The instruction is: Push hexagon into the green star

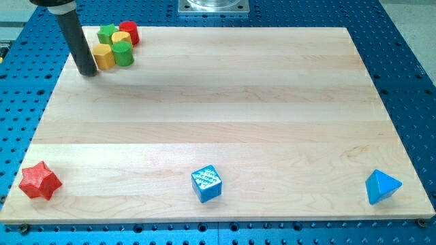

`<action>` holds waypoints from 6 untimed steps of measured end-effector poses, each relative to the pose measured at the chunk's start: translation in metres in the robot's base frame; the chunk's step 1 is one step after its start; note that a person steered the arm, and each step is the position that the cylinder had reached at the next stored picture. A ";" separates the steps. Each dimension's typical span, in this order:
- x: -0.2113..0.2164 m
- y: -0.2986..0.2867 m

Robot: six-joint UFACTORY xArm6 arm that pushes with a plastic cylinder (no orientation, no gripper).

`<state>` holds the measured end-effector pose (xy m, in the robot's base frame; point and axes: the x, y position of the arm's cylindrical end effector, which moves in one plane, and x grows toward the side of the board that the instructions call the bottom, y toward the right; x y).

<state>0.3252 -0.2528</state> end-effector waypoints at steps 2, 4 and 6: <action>-0.003 -0.008; 0.039 0.006; -0.009 0.035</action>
